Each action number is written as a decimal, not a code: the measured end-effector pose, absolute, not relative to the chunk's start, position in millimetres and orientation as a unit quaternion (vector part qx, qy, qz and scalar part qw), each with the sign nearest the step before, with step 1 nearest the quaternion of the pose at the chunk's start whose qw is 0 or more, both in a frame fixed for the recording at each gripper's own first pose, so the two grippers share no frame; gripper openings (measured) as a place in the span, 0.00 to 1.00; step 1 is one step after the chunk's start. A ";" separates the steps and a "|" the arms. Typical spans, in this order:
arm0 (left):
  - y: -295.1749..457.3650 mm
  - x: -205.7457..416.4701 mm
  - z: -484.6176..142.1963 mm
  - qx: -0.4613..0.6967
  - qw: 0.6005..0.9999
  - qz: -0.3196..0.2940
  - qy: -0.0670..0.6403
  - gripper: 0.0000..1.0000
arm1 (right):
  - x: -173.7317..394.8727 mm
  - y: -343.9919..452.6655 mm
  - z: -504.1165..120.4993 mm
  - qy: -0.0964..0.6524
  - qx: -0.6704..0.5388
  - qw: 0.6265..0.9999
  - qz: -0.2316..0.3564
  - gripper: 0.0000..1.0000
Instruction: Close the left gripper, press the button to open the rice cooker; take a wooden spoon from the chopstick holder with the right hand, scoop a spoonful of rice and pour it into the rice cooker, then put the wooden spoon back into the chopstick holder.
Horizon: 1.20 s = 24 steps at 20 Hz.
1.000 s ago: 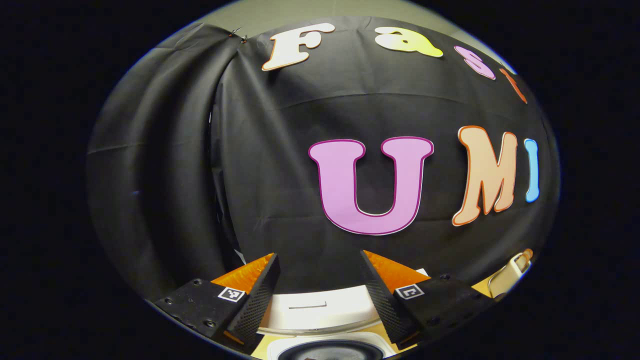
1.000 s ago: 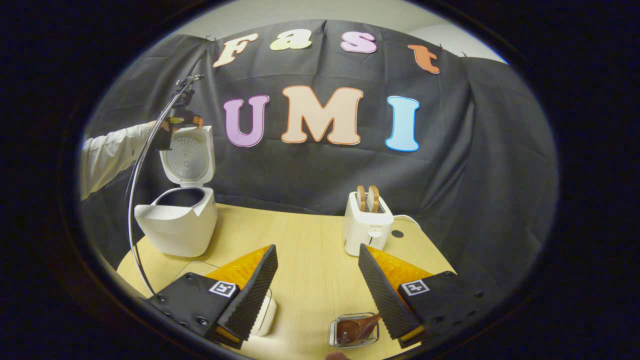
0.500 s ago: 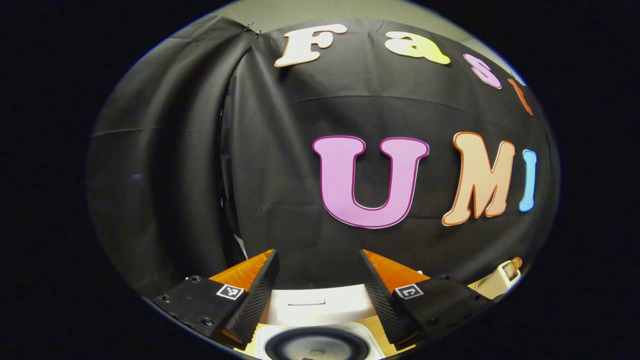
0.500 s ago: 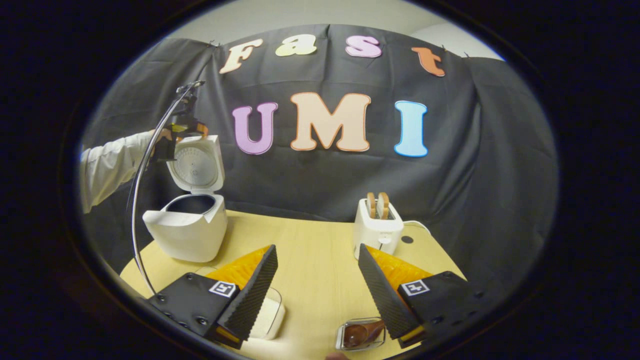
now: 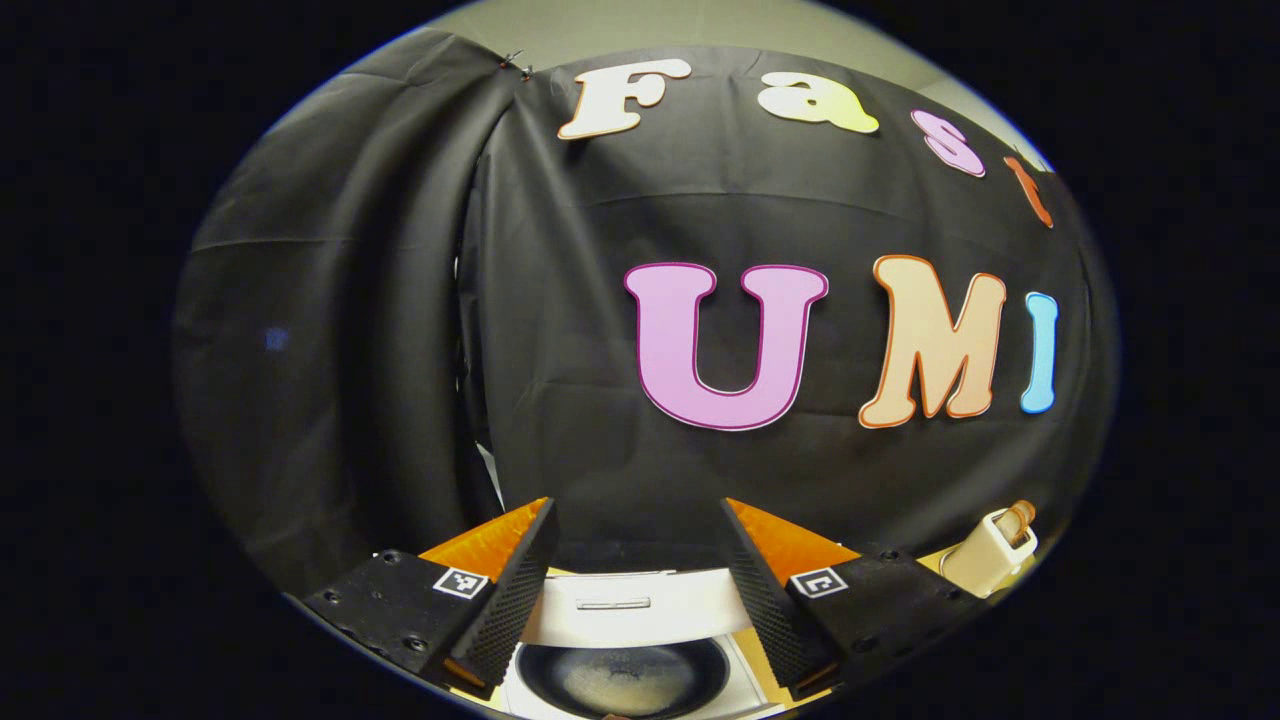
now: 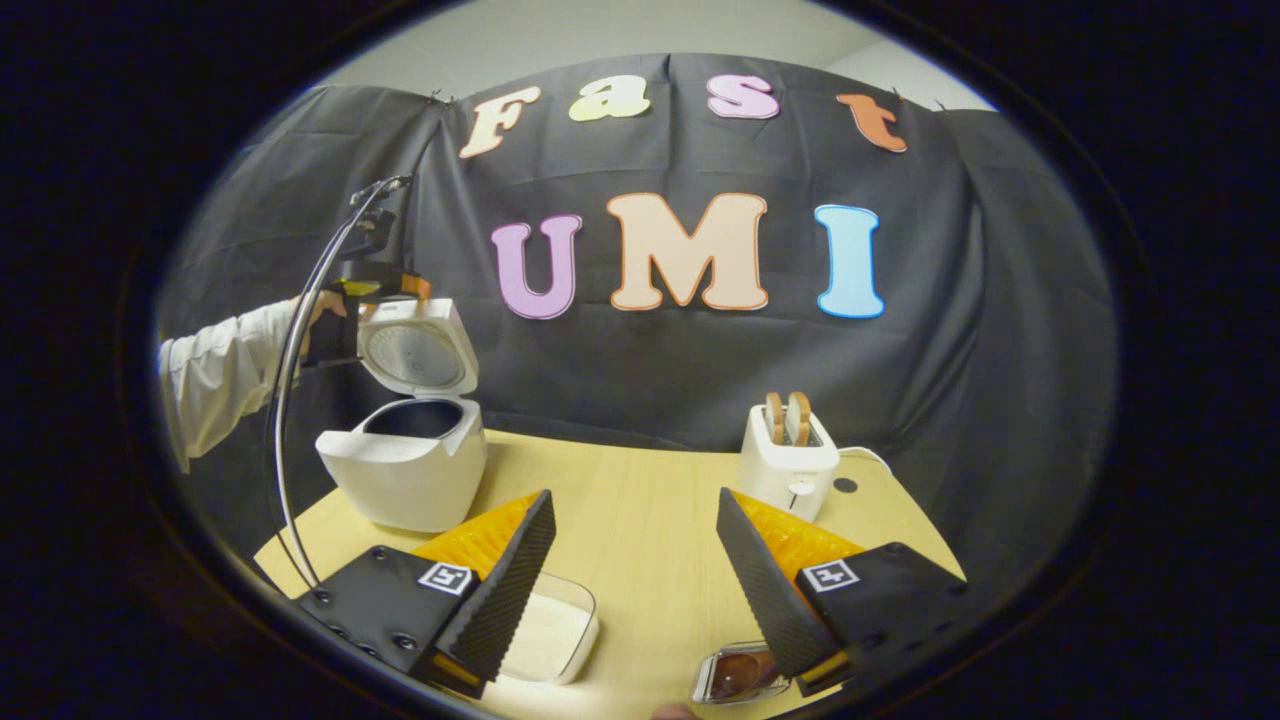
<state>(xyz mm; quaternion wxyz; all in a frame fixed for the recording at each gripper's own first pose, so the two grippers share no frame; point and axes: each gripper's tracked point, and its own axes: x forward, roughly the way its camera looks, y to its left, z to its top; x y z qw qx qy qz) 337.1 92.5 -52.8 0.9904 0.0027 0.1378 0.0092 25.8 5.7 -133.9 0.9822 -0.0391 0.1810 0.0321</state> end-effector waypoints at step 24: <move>90.4 232.4 -187.1 -0.018 0.977 0.031 0.211 0.94 | 9.6 6.2 -132.8 0.186 -0.032 0.981 0.045 1.00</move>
